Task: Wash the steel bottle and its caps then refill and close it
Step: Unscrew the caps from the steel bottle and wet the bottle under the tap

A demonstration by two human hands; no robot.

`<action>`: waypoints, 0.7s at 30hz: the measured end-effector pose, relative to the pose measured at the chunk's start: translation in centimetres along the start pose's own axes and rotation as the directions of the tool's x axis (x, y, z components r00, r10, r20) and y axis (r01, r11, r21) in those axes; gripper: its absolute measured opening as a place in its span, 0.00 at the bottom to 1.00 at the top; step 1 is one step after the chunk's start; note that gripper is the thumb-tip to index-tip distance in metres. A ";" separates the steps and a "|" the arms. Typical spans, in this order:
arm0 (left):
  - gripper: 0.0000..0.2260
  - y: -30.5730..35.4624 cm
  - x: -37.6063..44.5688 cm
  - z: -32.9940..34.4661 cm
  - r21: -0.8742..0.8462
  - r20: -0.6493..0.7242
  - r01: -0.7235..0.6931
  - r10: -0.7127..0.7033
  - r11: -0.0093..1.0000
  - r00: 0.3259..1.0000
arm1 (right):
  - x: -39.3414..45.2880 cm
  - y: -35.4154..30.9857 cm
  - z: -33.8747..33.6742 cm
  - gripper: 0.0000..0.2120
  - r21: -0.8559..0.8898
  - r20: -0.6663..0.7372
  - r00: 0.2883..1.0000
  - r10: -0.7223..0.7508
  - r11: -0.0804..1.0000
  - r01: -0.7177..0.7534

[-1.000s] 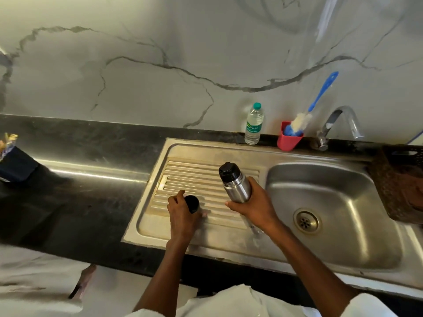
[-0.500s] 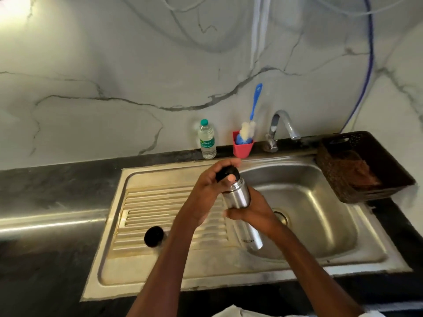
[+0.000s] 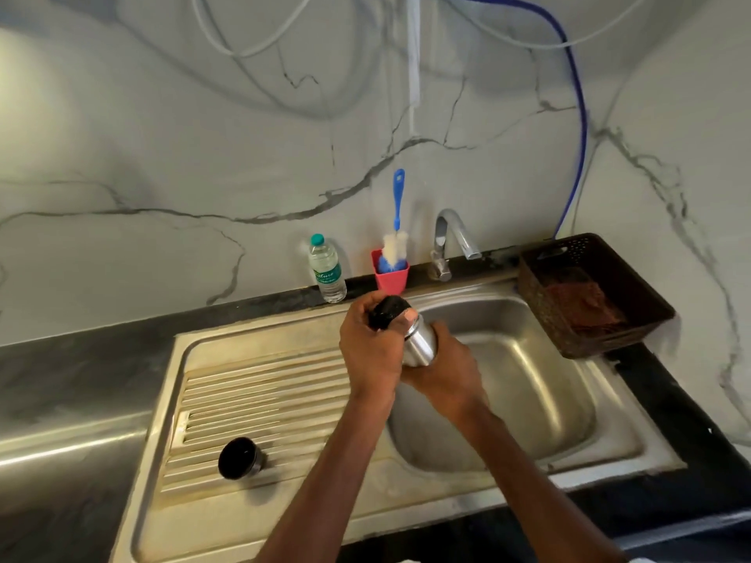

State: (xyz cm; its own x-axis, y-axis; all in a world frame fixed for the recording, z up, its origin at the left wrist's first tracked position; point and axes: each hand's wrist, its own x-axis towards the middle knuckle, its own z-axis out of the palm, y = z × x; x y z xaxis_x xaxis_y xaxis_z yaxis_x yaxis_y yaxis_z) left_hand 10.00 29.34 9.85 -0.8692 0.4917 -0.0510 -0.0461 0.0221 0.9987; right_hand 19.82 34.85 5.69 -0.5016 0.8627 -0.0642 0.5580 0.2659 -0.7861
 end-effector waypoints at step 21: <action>0.30 1.2 1.0 -6.2 -0.058 0.513 0.031 0.003 0.998 0.858 | -0.4 -1.2 0.6 0.30 0.116 0.140 0.981 -0.138 0.986 0.122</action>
State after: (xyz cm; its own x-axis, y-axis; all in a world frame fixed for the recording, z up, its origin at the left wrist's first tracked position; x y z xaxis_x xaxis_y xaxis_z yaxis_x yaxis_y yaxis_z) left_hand 6.01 24.52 10.96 -0.4934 0.8689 -0.0391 -0.1016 -0.0129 0.9947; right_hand 18.98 33.99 6.28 -0.6610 0.7493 -0.0406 0.4123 0.3175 -0.8539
